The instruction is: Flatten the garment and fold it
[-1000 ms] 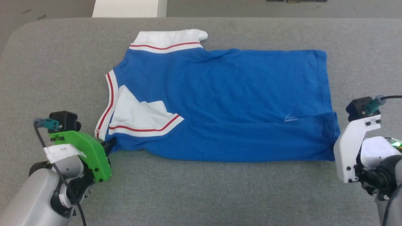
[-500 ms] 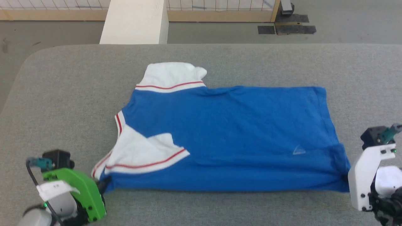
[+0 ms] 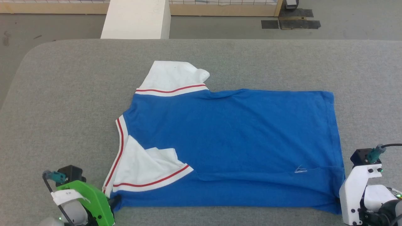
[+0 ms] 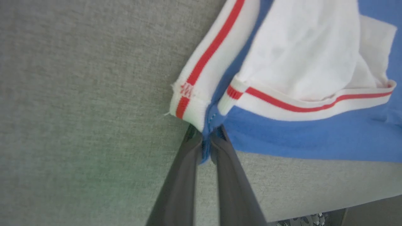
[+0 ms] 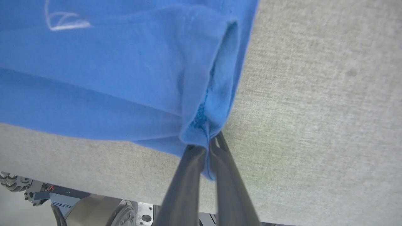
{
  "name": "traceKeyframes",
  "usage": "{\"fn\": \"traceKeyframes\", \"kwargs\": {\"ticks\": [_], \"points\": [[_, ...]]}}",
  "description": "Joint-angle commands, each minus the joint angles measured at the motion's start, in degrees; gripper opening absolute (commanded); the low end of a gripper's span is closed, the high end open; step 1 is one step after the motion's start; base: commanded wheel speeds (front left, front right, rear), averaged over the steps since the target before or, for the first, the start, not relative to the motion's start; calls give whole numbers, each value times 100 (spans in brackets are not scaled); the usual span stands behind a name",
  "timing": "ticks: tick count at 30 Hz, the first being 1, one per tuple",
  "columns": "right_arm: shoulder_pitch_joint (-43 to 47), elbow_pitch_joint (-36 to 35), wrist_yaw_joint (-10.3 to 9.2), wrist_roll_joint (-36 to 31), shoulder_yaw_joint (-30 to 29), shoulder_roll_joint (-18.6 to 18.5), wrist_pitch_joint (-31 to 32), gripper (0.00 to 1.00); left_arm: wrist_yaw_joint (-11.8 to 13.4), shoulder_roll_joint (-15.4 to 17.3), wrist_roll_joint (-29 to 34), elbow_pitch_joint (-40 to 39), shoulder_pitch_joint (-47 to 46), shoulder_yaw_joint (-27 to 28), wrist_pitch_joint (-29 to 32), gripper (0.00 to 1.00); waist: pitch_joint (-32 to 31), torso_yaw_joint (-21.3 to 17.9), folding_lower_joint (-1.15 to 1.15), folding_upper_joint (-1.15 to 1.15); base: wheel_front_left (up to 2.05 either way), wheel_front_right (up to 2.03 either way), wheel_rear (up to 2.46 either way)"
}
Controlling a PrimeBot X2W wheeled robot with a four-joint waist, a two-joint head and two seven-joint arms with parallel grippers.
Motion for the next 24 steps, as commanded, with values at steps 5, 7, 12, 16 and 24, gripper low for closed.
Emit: {"fn": "traceKeyframes", "kwargs": {"ticks": [5,7,12,16,24], "points": [[-178,258,-8,77,53,-73,-362,100,-6,85,10,187,-242,22,40,100,-146,-25,0,0,0,0,0],[-188,149,-8,112,17,-118,-420,100,8,192,63,72,-271,32,69,100,-225,-30,0,0,0,0,0],[-296,-311,-8,271,-200,-139,-636,100,73,389,166,-331,-385,233,-83,100,-417,-58,0,0,0,0,0],[-516,-632,-8,256,-426,-136,-1146,100,-18,395,415,-651,-527,467,-727,100,-487,-93,0,0,0,0,0],[-832,-629,-8,68,-663,-77,-2903,100,-361,156,1279,-578,-718,533,-2450,100,-458,-101,0,0,0,0,0]]}}
